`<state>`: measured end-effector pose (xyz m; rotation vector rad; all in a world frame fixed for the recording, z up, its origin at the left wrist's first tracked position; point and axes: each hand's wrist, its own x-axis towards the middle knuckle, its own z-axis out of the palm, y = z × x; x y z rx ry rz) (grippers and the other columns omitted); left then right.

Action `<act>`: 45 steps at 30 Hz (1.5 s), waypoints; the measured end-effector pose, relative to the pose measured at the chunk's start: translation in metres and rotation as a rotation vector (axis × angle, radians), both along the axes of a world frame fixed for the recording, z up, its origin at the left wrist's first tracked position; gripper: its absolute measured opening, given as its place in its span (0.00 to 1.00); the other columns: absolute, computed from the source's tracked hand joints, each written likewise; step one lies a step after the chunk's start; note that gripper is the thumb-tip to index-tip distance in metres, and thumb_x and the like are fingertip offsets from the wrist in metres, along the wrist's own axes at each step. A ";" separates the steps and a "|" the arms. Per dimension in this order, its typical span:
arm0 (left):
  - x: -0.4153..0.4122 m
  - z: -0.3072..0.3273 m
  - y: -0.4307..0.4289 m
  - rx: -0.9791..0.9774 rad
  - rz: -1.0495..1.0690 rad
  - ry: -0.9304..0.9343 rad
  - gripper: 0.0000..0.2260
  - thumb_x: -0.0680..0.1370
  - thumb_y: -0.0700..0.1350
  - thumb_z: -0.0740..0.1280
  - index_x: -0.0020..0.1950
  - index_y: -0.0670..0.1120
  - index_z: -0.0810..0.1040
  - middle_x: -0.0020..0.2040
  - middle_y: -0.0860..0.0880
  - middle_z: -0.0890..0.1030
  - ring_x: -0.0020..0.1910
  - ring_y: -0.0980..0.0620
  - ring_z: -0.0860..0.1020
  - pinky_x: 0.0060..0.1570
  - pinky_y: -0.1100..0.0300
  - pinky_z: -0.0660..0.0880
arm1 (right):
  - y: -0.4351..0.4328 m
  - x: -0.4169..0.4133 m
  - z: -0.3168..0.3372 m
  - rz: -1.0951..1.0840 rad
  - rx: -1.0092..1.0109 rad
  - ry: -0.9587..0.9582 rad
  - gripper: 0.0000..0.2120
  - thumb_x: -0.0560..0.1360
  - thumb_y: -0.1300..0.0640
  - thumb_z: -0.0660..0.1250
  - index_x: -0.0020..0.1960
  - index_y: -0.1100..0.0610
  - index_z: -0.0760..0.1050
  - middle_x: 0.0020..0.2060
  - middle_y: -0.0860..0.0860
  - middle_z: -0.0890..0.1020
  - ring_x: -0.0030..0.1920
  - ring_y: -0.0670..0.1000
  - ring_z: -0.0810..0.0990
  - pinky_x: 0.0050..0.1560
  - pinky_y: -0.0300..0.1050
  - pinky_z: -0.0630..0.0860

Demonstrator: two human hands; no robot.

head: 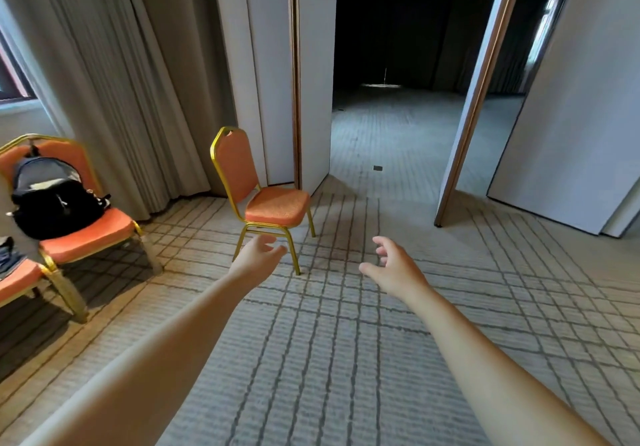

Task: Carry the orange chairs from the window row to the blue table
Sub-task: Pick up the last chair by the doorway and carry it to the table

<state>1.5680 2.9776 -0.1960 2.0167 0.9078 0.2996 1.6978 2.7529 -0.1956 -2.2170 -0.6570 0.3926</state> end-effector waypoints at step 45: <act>0.888 -0.110 0.625 -0.062 0.452 0.109 0.22 0.78 0.52 0.63 0.70 0.46 0.69 0.64 0.48 0.76 0.46 0.56 0.76 0.46 0.59 0.74 | 0.724 0.945 -0.086 0.534 -0.164 0.052 0.33 0.75 0.49 0.69 0.76 0.49 0.61 0.72 0.52 0.68 0.70 0.52 0.70 0.69 0.53 0.69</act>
